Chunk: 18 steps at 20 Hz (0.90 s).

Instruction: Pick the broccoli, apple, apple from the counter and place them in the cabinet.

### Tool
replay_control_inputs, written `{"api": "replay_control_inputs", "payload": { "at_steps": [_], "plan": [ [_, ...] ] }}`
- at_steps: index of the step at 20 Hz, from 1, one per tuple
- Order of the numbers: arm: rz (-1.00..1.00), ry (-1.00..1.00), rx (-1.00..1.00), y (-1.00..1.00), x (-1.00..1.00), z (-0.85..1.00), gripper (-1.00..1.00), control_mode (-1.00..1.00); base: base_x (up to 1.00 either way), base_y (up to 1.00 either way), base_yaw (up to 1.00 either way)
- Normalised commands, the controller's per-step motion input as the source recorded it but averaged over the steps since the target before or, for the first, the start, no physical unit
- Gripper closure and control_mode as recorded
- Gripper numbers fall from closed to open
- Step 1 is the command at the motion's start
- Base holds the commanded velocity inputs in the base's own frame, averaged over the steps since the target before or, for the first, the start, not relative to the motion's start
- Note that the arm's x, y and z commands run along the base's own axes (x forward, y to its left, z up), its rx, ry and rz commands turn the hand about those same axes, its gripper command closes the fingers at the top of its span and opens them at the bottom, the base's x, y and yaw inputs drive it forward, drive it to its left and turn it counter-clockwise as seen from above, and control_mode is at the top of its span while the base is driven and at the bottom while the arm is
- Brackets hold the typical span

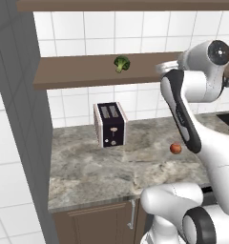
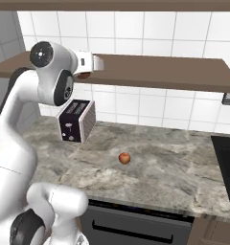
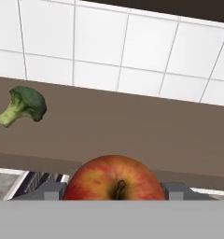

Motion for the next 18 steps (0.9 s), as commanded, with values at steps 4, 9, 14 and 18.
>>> {"api": "replay_control_inputs", "payload": {
  "at_steps": [4, 9, 14, 18],
  "plan": [
    [0.01, -0.05, 0.00, 0.00, 0.27, 0.18, 1.00, -1.00, 0.00, 0.00, 0.00],
    [0.00, 0.06, 0.00, 0.00, 0.89, -0.16, 1.00, -1.00, 0.00, 0.00, 0.00],
    [0.01, 0.04, 0.05, 0.00, 1.00, -0.24, 1.00, -1.00, 0.00, 0.00, 0.00],
    [0.07, 0.00, 0.08, 0.04, 0.81, -0.11, 1.00, -1.00, 0.00, 0.00, 0.00]
  ]
}}
